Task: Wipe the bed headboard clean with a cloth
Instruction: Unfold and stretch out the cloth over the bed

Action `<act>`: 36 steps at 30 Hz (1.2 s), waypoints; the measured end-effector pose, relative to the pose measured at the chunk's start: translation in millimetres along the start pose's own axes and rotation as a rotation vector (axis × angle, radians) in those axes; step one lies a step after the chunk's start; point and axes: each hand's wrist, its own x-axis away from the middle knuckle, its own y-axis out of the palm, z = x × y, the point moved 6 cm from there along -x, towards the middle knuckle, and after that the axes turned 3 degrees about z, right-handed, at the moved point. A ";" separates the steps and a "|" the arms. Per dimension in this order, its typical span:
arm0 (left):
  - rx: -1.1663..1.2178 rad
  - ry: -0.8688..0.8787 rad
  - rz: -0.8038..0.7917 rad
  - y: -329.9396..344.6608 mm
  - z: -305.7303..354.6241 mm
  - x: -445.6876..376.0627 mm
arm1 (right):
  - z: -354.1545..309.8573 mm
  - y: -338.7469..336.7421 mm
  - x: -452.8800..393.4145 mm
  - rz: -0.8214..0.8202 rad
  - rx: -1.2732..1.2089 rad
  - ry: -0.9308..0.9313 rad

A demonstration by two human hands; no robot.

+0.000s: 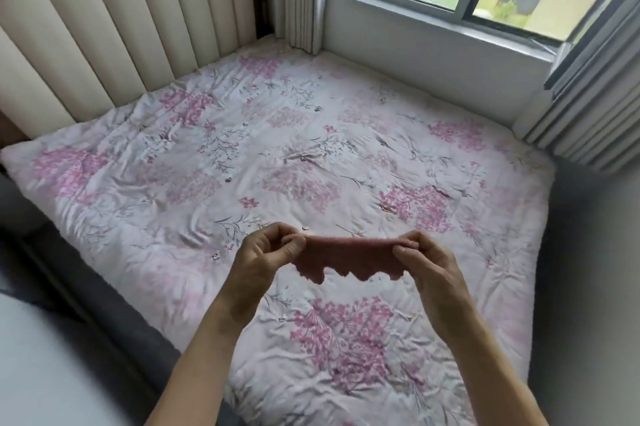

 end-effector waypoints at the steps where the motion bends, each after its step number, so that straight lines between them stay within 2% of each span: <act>1: 0.008 0.010 0.014 6.8 4.8 15.0 | -1.0 -2.5 7.3 -0.005 -0.025 0.019; 9: 0.178 -0.141 0.303 83.9 -34.3 129.2 | 20.1 -49.6 94.6 -0.018 -0.094 0.188; 13: 0.176 -0.206 0.510 107.3 -69.2 210.4 | 40.6 -68.7 158.4 -0.089 -0.060 0.264; 17: 0.230 -0.164 0.735 98.9 -86.9 287.7 | 56.9 -55.2 214.0 -0.208 -0.060 0.336; 22: 0.306 -0.083 1.004 57.6 -90.8 390.5 | 71.3 11.1 279.1 -0.478 -0.032 0.357; 29: 0.352 -0.119 1.142 -12.7 -89.9 547.1 | 85.3 124.2 380.4 -0.777 0.040 0.316; 36: 0.319 -0.087 1.423 -108.0 -99.6 728.6 | 99.1 242.6 525.8 -1.016 0.113 0.316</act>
